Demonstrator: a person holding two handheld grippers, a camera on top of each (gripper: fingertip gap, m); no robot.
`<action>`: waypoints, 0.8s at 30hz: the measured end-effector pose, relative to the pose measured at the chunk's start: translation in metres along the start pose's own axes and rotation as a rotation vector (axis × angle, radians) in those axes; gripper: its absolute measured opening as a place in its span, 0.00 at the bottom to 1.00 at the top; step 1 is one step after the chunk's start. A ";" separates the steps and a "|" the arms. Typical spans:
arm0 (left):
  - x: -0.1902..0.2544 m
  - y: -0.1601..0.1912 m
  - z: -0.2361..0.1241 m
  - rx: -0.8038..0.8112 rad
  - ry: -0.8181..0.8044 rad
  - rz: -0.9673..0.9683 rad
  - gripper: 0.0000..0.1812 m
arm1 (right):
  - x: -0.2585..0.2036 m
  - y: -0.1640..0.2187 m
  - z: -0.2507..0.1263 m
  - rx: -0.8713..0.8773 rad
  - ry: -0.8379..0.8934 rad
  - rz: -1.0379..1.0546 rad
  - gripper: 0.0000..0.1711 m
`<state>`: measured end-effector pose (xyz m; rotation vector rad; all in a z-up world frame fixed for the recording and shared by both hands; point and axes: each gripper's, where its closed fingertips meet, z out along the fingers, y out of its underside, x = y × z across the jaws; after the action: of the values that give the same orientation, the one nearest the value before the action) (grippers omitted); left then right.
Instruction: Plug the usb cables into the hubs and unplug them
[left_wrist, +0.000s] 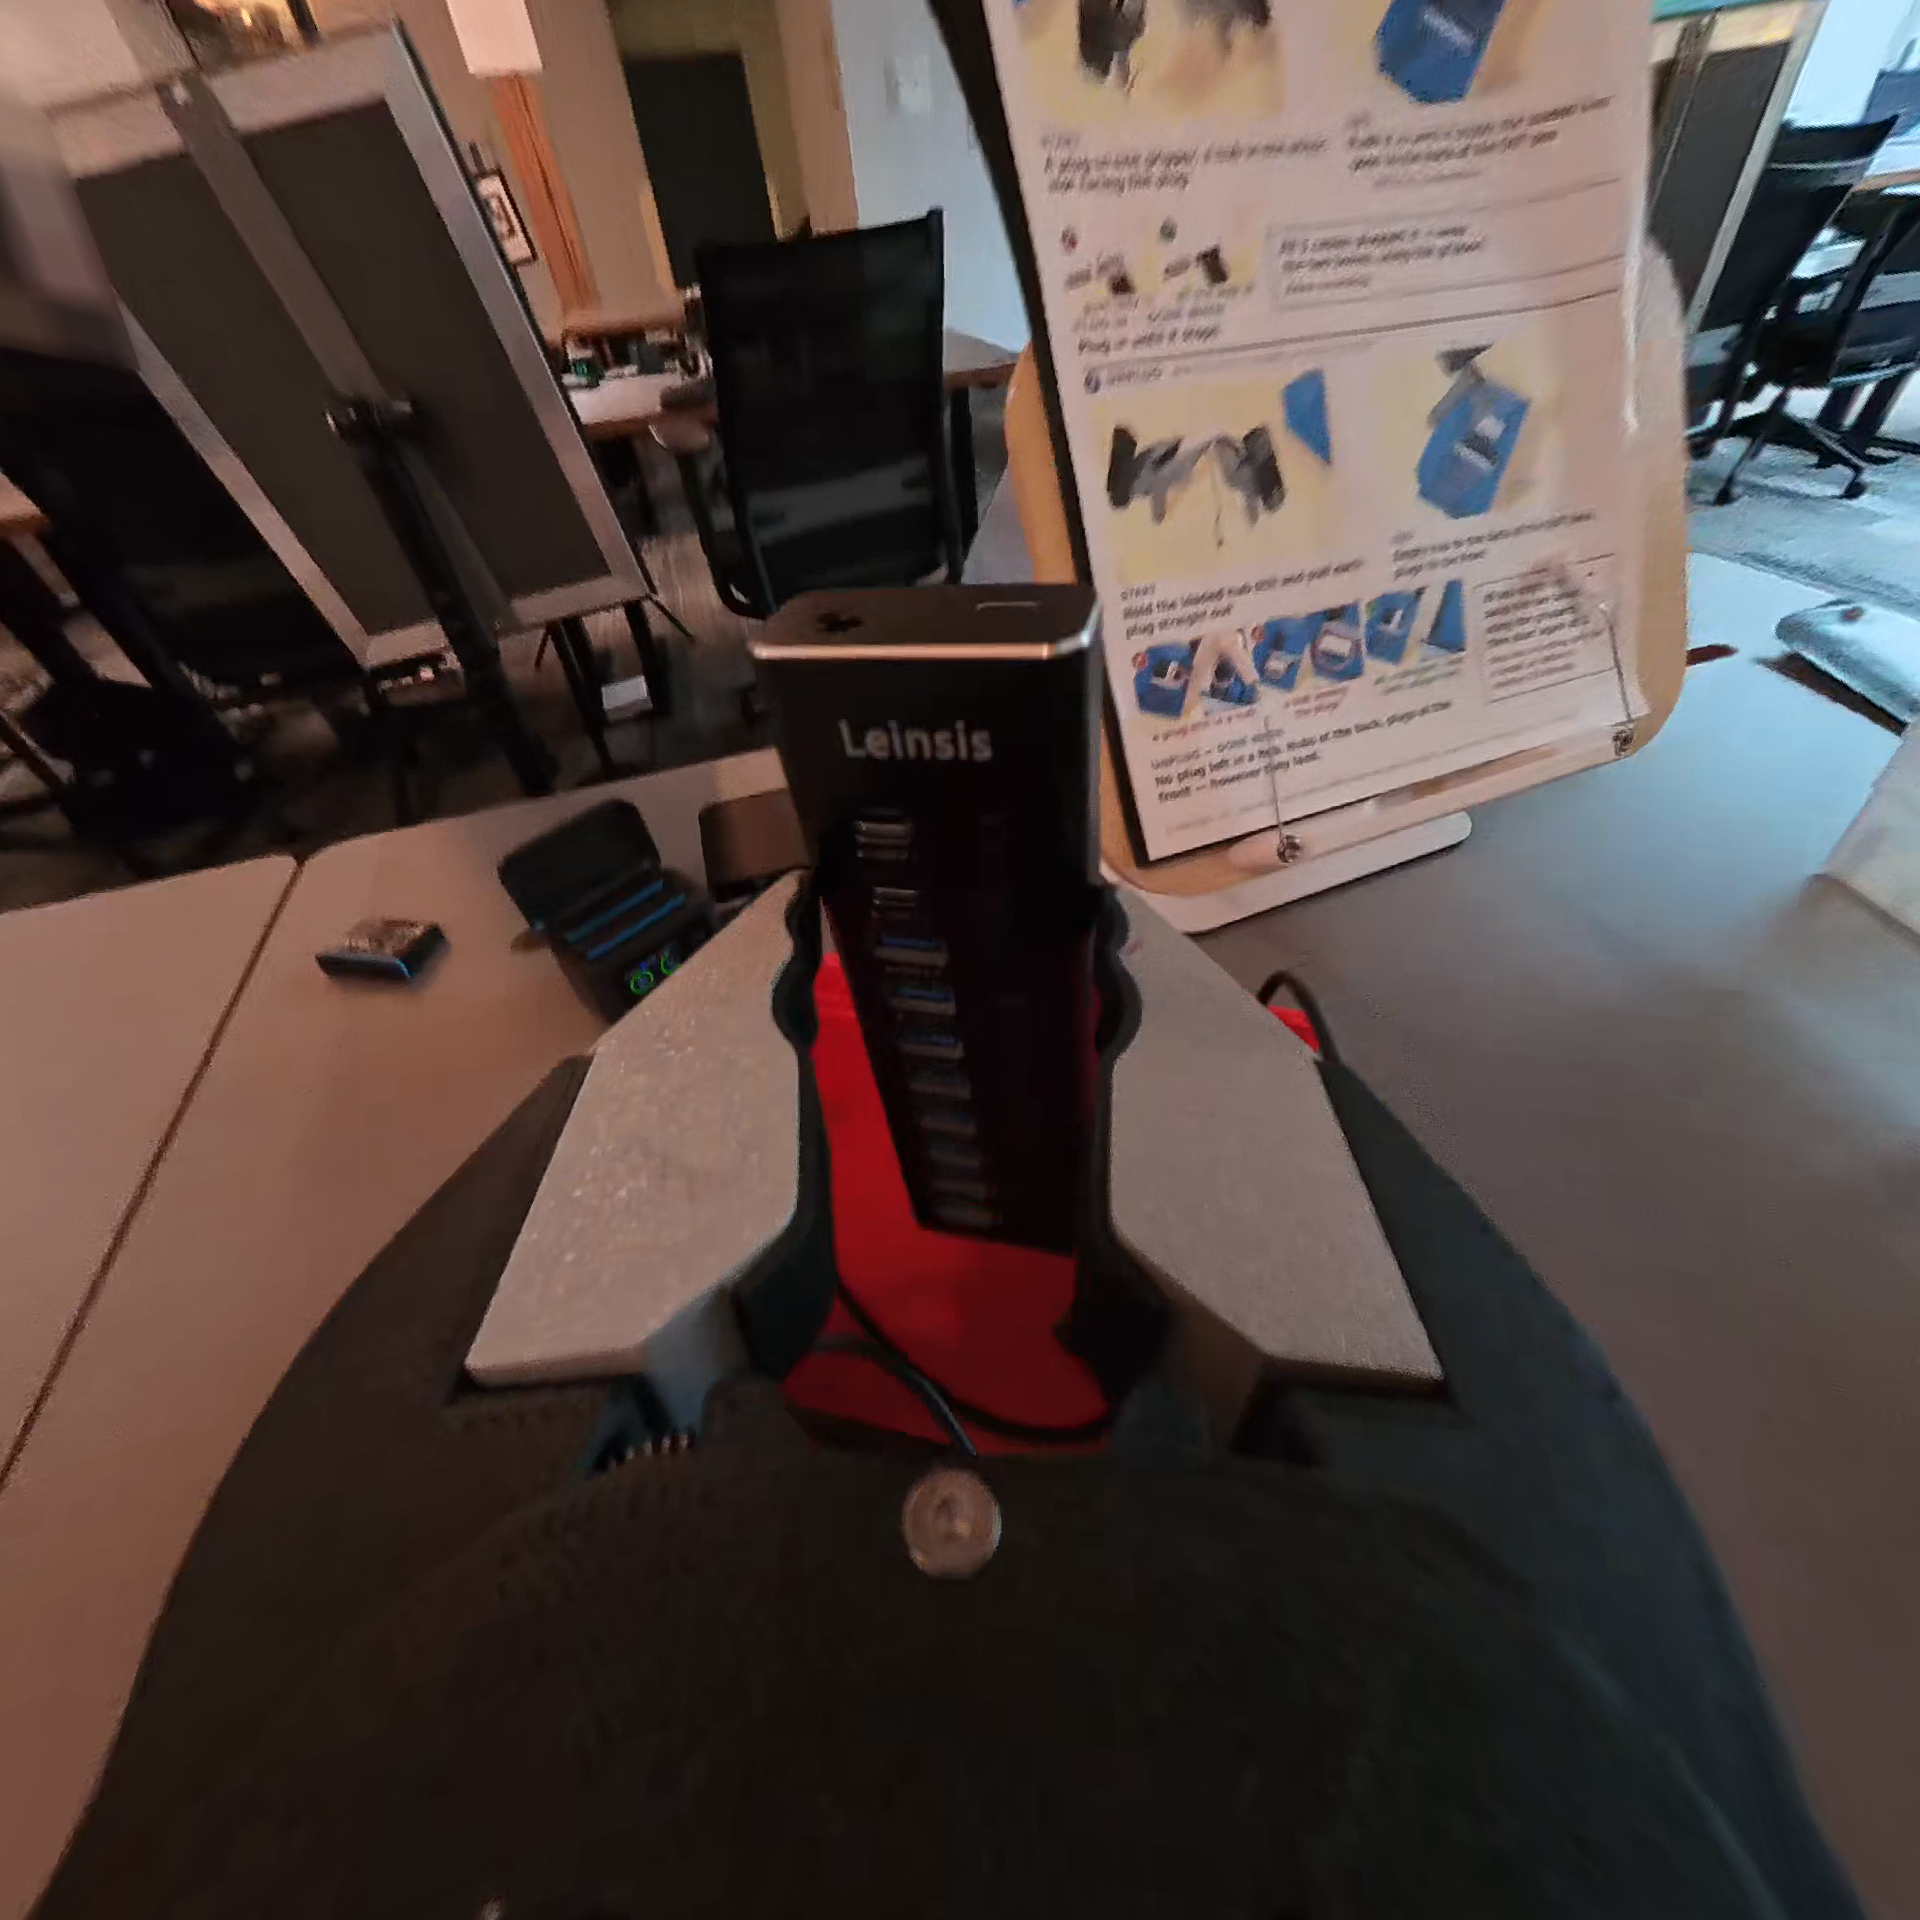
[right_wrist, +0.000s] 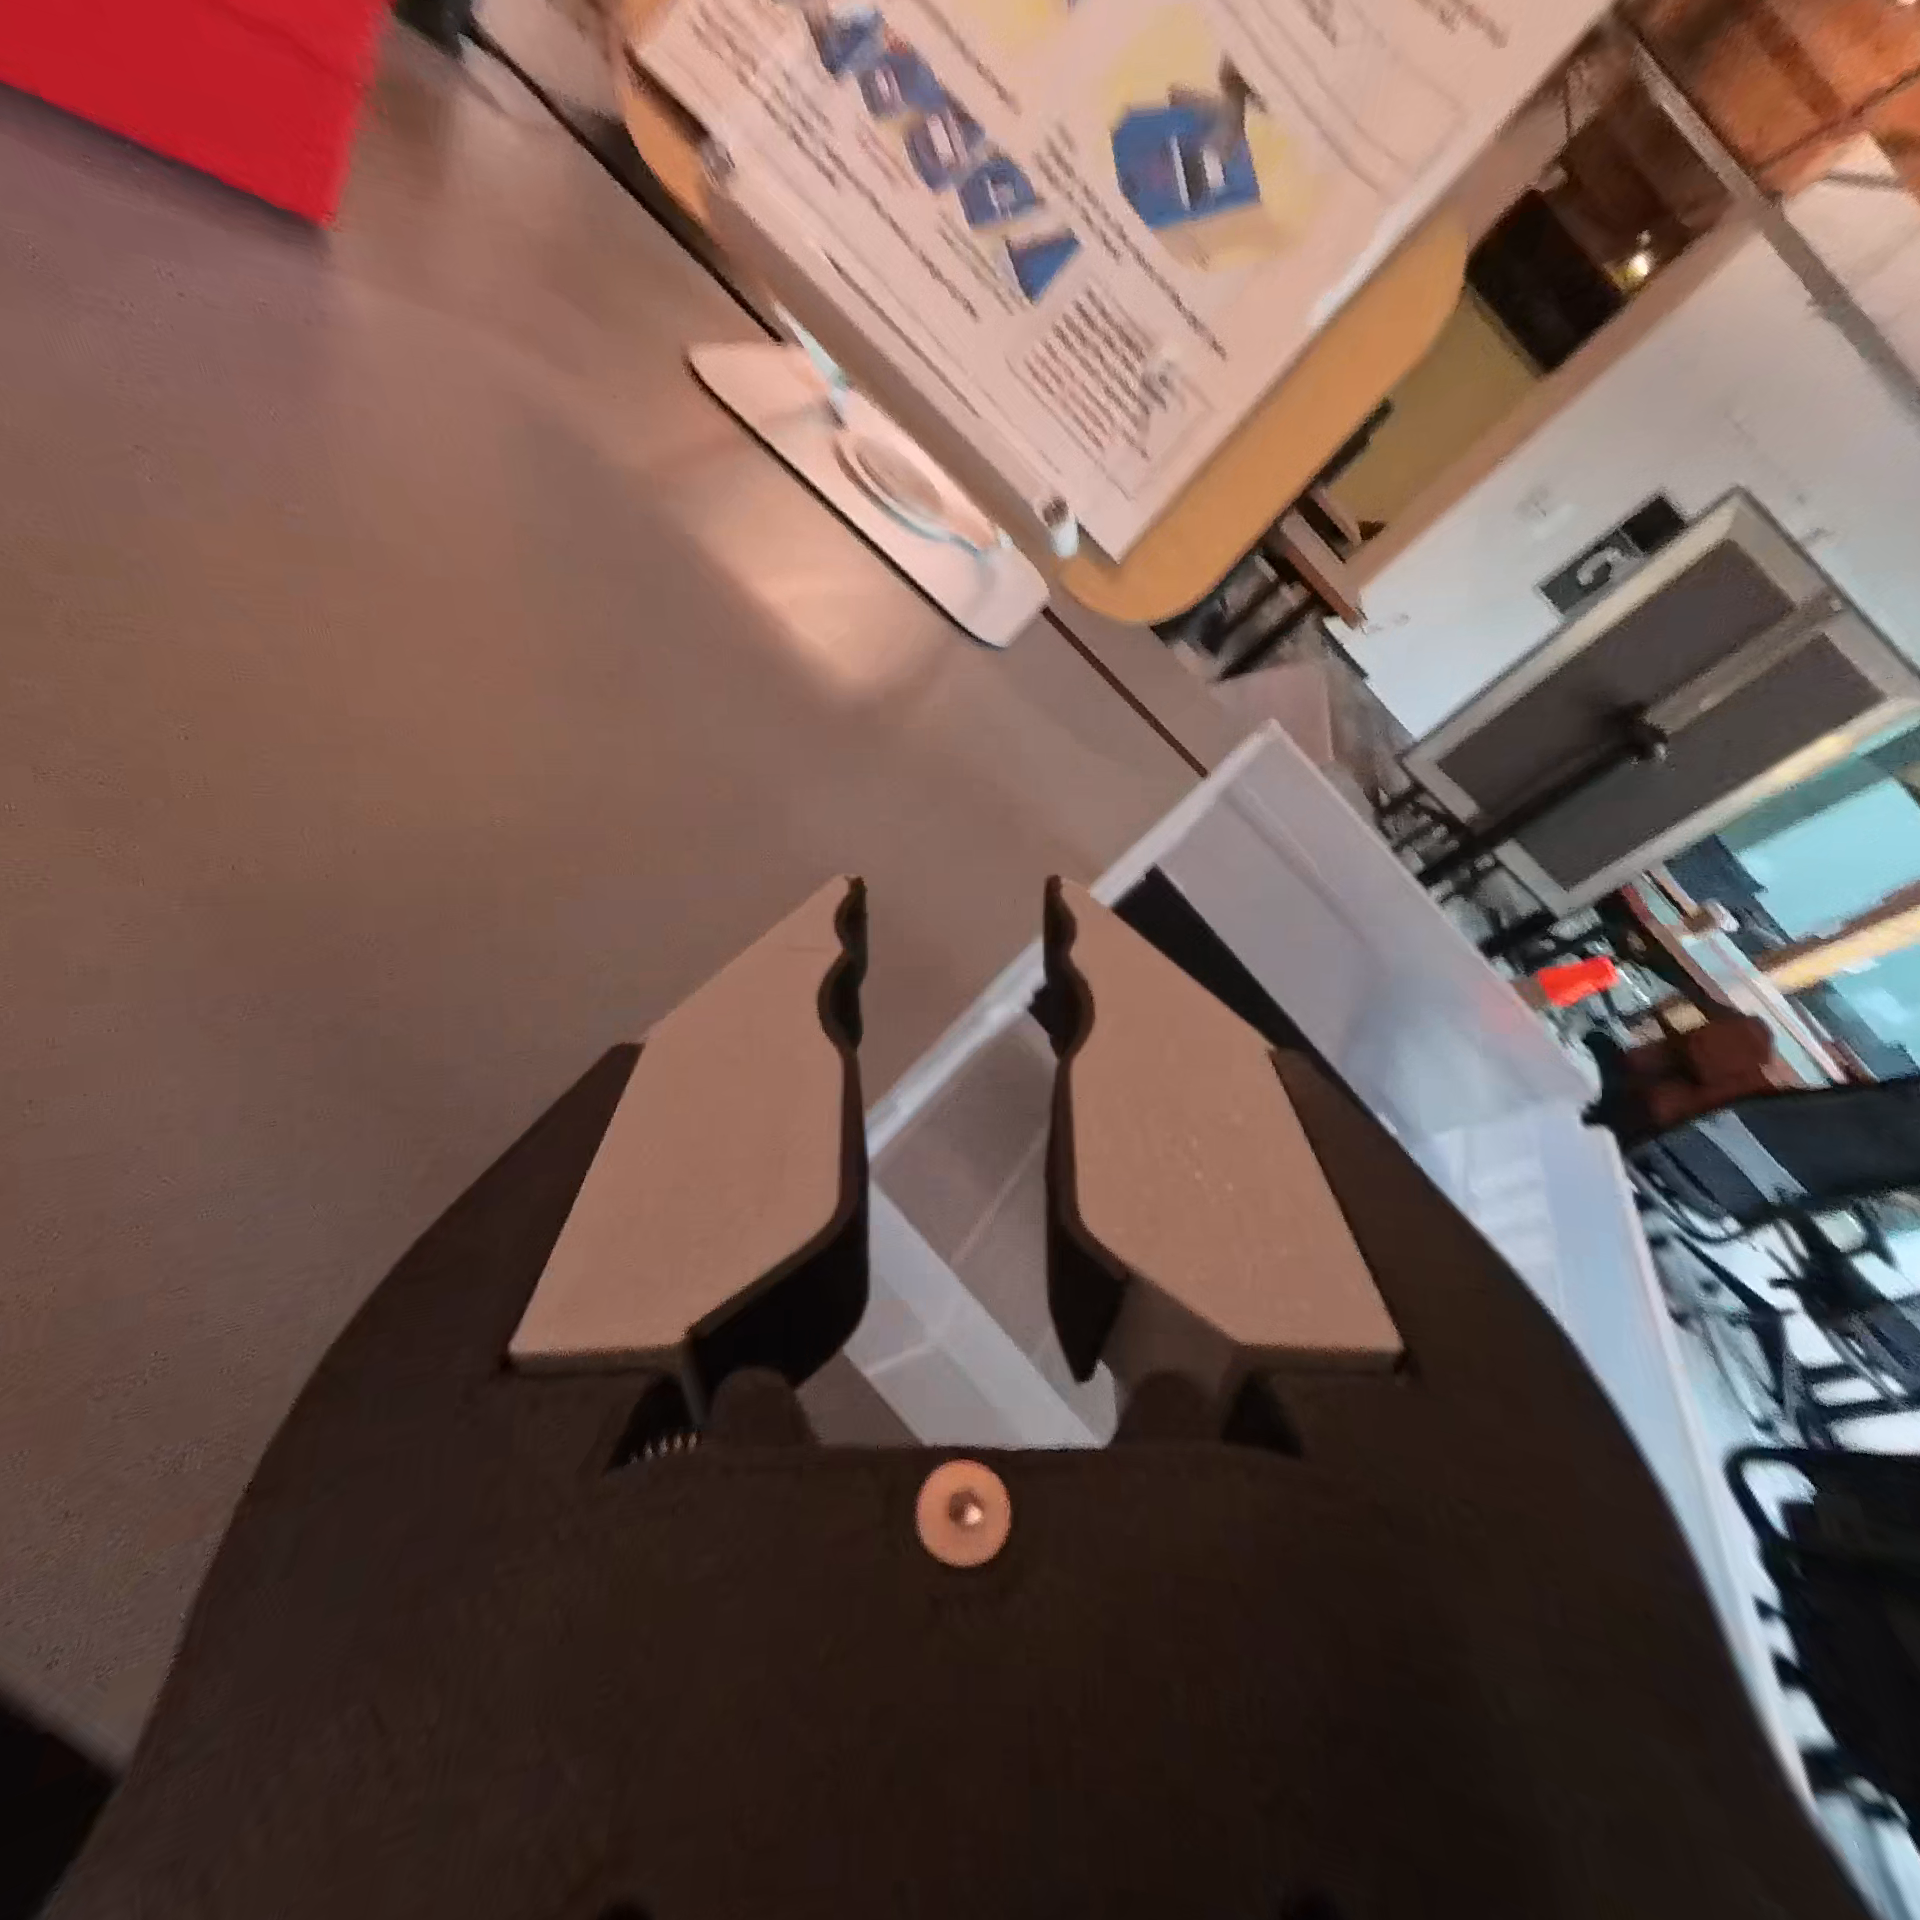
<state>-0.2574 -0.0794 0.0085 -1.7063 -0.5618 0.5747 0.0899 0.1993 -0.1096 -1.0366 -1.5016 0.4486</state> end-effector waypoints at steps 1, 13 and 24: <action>0.002 -0.006 -0.005 0.009 -0.006 0.020 0.28 | 0.006 0.004 0.003 0.019 0.022 0.000 0.16; 0.078 -0.059 -0.053 0.156 0.043 0.284 0.28 | -0.024 -0.072 -0.022 0.164 -0.310 0.129 0.11; 0.226 -0.010 -0.052 0.208 0.138 0.443 0.28 | -0.052 -0.234 0.010 0.362 -0.881 0.608 0.28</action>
<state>-0.0523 0.0299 0.0102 -1.6602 -0.0174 0.7907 -0.0056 0.0366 0.0386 -1.0355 -1.7145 1.7141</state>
